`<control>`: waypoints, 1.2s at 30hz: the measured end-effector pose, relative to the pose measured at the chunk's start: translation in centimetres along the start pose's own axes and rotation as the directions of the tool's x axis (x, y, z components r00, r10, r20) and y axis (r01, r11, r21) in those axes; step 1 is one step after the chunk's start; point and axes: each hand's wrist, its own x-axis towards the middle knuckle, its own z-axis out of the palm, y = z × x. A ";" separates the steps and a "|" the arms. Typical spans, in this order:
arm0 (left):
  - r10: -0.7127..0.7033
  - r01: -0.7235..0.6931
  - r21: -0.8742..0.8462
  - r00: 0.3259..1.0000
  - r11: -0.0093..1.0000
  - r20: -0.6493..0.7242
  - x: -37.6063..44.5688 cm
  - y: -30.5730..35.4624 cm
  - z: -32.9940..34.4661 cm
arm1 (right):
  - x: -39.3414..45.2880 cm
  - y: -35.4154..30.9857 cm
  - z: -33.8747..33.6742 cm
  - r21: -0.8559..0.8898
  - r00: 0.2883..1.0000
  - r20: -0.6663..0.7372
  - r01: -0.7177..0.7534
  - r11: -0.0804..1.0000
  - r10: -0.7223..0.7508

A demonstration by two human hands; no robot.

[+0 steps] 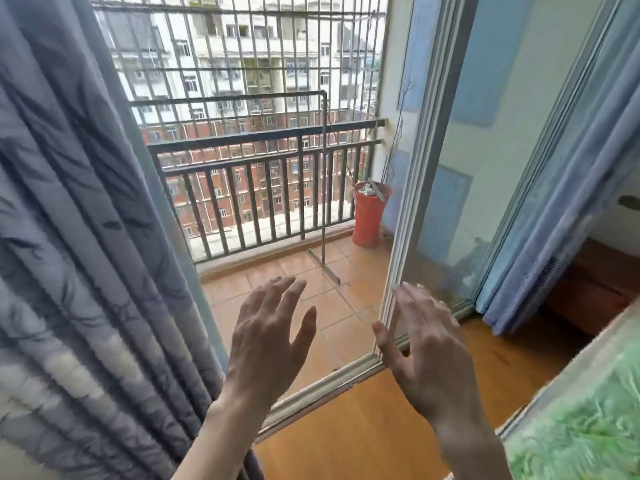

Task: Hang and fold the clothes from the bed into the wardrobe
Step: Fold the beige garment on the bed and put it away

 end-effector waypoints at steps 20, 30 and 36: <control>0.364 -0.319 -0.325 0.928 0.890 0.085 25.2 -3.1 19.1 | 16.8 5.4 5.7 -0.203 0.899 -0.244 -0.415 0.887 0.364; 0.589 -0.508 -0.409 0.802 0.758 0.096 31.8 5.2 28.1 | 19.8 15.2 5.4 -0.138 0.777 -0.389 -0.580 0.803 0.495; 0.680 -0.595 -0.434 0.731 0.676 0.057 36.8 14.4 33.5 | 22.8 24.3 3.8 -0.092 0.711 -0.459 -0.634 0.768 0.533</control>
